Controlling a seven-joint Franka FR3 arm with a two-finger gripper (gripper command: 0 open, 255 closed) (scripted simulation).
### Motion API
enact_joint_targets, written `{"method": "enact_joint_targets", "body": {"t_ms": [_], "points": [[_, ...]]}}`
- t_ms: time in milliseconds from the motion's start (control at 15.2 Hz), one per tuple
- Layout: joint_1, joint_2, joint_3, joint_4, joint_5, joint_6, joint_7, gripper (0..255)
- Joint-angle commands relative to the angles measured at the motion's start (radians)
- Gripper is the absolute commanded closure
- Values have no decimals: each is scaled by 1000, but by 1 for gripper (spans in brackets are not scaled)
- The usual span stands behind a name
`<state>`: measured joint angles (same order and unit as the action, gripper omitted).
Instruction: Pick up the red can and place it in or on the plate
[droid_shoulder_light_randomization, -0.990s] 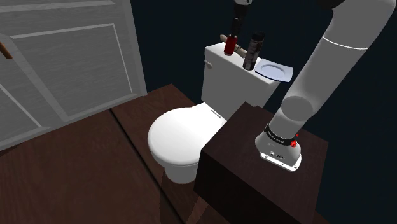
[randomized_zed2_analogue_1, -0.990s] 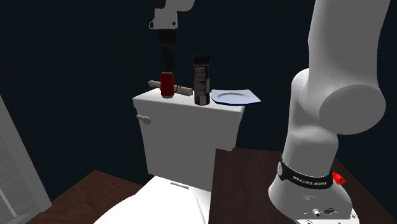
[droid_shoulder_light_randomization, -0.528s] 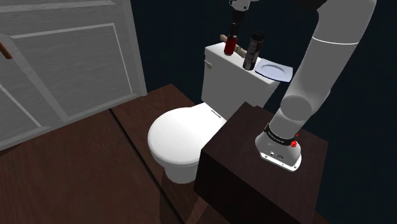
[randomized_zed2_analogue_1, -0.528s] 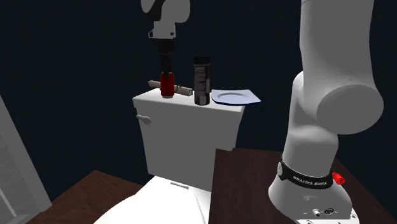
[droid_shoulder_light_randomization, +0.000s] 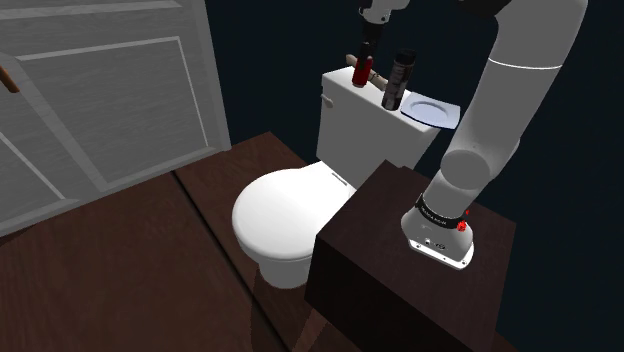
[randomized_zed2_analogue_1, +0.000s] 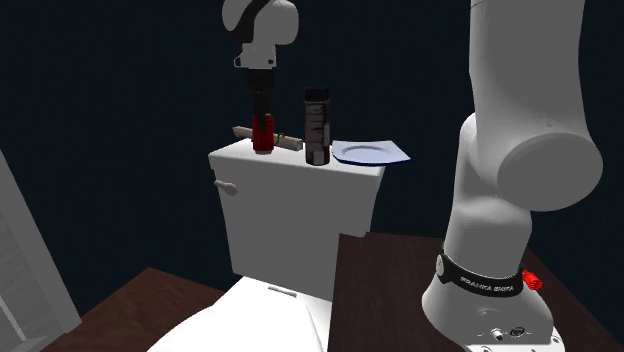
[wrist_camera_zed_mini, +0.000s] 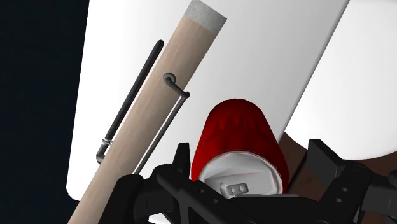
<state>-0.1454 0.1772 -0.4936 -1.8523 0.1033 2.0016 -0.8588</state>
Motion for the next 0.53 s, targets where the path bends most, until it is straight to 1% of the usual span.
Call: {"method": "enact_joint_targets", "body": {"t_ms": [0, 66, 132, 462], "points": [[0, 0, 0, 0, 0, 0, 0, 0], [0, 0, 0, 0, 0, 0, 0, 0], [0, 0, 0, 0, 0, 0, 0, 255], [0, 0, 0, 0, 0, 0, 0, 255]]}}
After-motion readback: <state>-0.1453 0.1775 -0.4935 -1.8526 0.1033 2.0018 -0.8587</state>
